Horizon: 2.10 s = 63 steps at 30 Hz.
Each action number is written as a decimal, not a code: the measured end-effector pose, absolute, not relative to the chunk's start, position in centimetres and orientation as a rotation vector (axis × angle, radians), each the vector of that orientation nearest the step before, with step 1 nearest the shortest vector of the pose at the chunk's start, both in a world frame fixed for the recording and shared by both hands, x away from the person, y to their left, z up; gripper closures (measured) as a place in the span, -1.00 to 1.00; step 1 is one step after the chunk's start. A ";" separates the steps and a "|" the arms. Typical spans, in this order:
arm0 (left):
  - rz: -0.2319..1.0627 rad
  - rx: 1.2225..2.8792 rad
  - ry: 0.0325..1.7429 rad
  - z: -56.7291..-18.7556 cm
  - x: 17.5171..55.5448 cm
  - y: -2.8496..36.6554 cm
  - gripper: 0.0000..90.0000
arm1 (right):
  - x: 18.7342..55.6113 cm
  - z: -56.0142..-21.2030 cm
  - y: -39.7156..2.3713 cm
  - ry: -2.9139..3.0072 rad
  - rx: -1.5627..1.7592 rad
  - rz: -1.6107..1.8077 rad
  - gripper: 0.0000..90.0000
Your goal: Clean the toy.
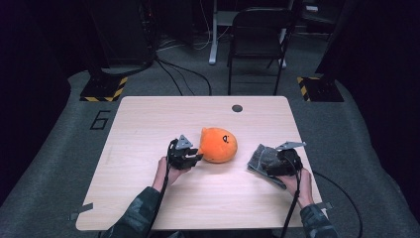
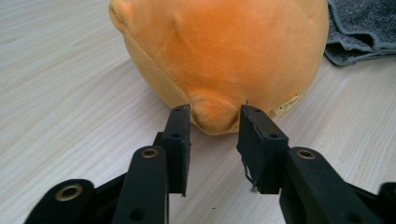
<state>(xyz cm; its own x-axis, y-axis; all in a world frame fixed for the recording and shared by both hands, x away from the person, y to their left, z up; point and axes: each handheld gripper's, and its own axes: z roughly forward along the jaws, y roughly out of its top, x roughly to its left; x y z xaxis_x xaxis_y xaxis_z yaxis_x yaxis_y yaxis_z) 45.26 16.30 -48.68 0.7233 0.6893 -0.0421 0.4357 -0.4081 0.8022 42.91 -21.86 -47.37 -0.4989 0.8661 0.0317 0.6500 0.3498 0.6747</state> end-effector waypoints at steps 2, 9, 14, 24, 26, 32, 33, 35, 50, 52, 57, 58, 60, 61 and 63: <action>0.380 2.062 0.854 -48.8 45.3 16.2 0.52 | 43.0 -47.6 -21.8 2.288 1.340 0.906 -0.70; 0.366 2.056 0.844 -49.0 45.2 16.3 0.81 | 43.2 -48.3 -21.7 2.297 1.375 0.859 -0.65; 0.375 2.045 0.844 -49.1 45.1 16.2 0.87 | 43.6 -49.0 -21.8 2.303 1.386 0.818 -0.57; 0.379 2.052 0.833 -49.1 45.1 16.3 0.88 | 44.5 -50.2 -21.9 2.321 1.431 0.776 -0.12; 0.378 2.052 0.832 -49.2 45.1 16.3 0.88 | 44.5 -50.2 -22.0 2.325 1.431 0.782 0.09; 0.387 2.044 0.828 -49.2 45.1 16.2 0.88 | 44.3 -50.2 -22.3 2.308 1.440 0.823 0.71; 0.388 2.045 0.828 -49.2 45.1 16.3 0.88 | 44.3 -50.2 -22.3 2.304 1.436 0.828 0.73; 0.392 2.046 0.822 -49.2 45.1 16.3 0.88 | 44.2 -49.9 -22.2 2.300 1.425 0.826 0.76; 0.392 2.028 0.812 -49.1 45.1 16.2 0.88 | 44.3 -42.9 -19.0 2.229 1.257 1.105 0.76; 0.387 2.027 0.810 -49.1 45.1 16.2 0.88 | 44.4 -41.8 -18.2 2.233 1.224 1.128 0.76; 0.389 2.021 0.809 -49.0 45.1 16.2 0.88 | 45.0 -39.9 -16.2 2.238 1.170 1.191 0.76; 0.388 2.021 0.809 -49.0 45.0 16.2 0.88 | 45.1 -39.6 -15.6 2.242 1.152 1.201 0.76; 0.387 2.019 0.810 -49.0 45.0 16.1 0.88 | 45.4 -39.3 -14.5 2.260 1.125 1.212 0.76; 0.388 2.017 0.809 -49.0 45.0 16.1 0.88 | 45.5 -39.2 -13.6 2.275 1.103 1.214 0.76; 0.403 2.014 0.804 -49.0 45.0 16.1 0.88 | 45.7 -39.1 -12.3 2.292 1.074 1.218 0.76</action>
<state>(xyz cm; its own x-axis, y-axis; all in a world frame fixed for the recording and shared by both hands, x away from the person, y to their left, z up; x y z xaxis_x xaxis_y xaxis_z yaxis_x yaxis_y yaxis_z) 45.03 16.07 -49.01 0.7355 0.6769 -0.0277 0.3831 -0.3818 0.8411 45.69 -12.31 -39.06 -0.6611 0.7482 0.0563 0.4652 0.3498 0.8132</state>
